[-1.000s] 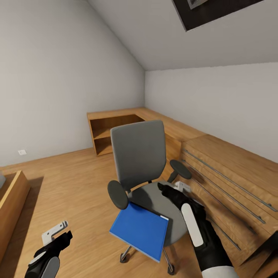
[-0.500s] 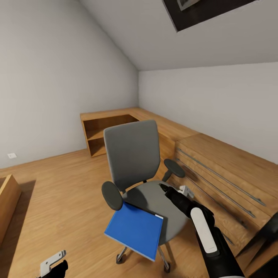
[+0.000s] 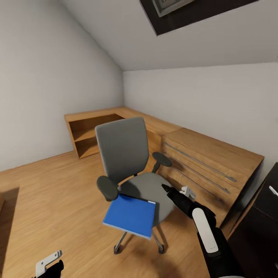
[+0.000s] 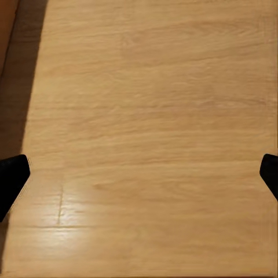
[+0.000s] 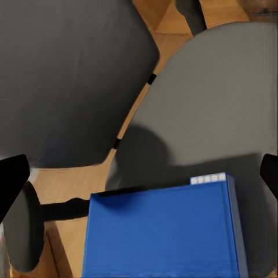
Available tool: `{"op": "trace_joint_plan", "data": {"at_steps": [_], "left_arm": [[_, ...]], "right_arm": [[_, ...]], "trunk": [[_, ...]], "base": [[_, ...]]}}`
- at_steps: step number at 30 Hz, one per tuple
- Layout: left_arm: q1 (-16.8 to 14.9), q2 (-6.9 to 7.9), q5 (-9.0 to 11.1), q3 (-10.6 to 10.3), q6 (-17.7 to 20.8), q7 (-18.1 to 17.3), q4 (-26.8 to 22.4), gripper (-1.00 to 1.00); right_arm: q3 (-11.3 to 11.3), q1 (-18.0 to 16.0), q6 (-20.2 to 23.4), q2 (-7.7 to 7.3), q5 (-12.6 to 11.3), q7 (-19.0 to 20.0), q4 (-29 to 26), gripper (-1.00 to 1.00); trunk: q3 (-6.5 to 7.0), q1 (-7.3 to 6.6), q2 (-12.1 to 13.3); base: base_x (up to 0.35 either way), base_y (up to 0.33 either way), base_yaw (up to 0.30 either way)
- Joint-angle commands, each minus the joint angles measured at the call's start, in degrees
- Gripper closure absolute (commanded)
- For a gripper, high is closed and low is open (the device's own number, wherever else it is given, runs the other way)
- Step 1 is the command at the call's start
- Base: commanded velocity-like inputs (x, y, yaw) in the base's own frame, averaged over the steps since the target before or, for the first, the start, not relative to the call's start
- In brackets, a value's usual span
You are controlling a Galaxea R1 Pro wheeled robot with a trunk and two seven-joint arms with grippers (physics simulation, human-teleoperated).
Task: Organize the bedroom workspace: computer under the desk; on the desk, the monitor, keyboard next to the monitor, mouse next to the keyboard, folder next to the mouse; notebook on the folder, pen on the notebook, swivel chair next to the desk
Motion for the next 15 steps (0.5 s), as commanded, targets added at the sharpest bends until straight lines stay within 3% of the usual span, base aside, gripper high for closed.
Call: {"op": "trace_joint_plan", "data": {"at_steps": [1,8,10,11,12,13,15], "left_arm": [[-0.01,0.05,0.29,-0.05,0.25,0.24,-0.11,-1.00],[-0.01,0.07,0.44,-0.10,0.31,0.24,-0.07,-1.00],[-0.01,-0.08,0.47,-0.21,0.33,0.24,-0.02,-1.00],[-0.01,-0.19,0.48,-0.26,0.31,0.28,0.02,-1.00],[-0.01,-0.38,0.41,-0.36,0.21,0.31,-0.09,-1.00],[-0.01,-0.40,0.40,-0.38,0.18,0.35,-0.21,-1.00],[-0.01,-0.46,0.42,-0.41,0.09,0.23,-0.59,-1.00]], "right_arm": [[-0.11,-0.04,0.28,0.06,-0.61,-0.49,-0.11,-1.00],[-0.14,-0.04,0.28,0.04,-0.60,-0.47,0.02,-1.00],[-0.14,-0.04,0.20,0.07,-0.75,0.34,3.72,-1.00],[-0.14,-0.04,0.20,0.07,-0.76,1.47,4.53,-1.00],[-0.19,-0.04,0.19,-0.01,-0.64,5.67,5.87,-1.00],[-0.30,-0.04,0.19,-0.09,-0.63,6.53,6.42,-1.00],[-2.61,-0.04,0.18,-0.75,-0.62,7.84,8.21,-1.00]], "trunk": [[-0.06,-0.03,-0.03],[-0.06,-0.03,-0.03],[-0.06,-0.03,-0.03],[-0.06,-0.03,-0.03],[-0.06,-0.03,-0.03],[-0.06,-0.03,-0.03],[-0.42,0.41,-0.83]], "base": [[-0.269,0.204,-0.079],[-0.269,0.205,-0.014],[-0.166,0.112,0.000],[-0.083,0.053,0.000],[-0.018,0.011,0.000],[-0.011,0.007,0.000],[-0.002,0.001,0.000]]}}
